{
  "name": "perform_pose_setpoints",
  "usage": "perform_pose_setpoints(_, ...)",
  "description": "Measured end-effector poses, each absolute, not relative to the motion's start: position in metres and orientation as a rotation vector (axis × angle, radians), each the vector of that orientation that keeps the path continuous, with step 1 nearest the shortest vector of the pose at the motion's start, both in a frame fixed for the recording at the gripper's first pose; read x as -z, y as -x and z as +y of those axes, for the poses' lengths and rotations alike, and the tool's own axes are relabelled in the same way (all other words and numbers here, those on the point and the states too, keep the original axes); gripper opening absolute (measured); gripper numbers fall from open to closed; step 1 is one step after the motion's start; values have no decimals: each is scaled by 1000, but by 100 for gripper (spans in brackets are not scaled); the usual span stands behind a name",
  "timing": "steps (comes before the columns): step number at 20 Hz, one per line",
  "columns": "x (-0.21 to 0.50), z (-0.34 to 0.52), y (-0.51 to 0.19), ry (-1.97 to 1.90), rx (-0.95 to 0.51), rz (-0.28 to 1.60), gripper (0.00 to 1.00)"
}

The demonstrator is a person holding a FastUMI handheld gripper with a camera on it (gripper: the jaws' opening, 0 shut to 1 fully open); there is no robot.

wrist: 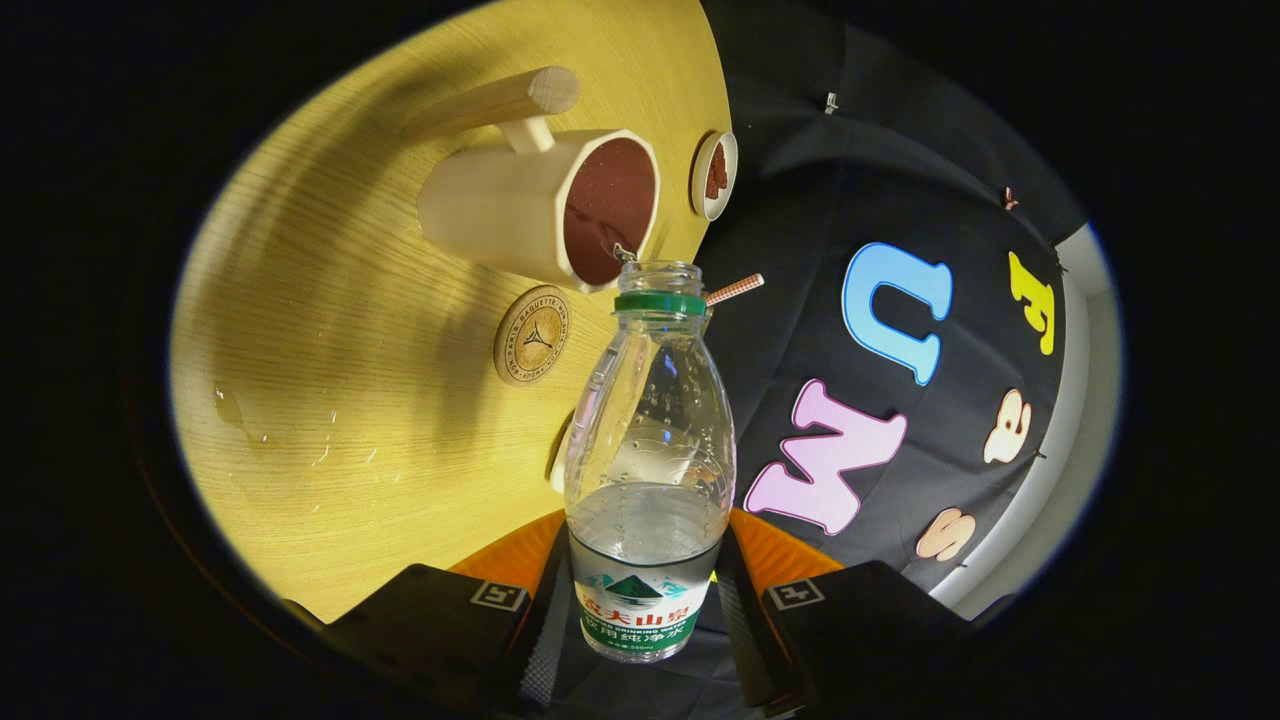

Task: Take the bottle from table, then pour the juice into the cup, finally place the bottle on the coaster

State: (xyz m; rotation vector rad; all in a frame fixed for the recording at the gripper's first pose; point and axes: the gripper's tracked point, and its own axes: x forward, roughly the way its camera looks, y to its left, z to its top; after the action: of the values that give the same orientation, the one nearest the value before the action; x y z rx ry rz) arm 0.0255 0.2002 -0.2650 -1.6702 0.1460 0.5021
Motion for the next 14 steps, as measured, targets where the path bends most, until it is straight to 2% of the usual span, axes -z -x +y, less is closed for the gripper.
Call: perform_pose_setpoints(14, 253, 210, -39, 1771, -506, 62, 71)
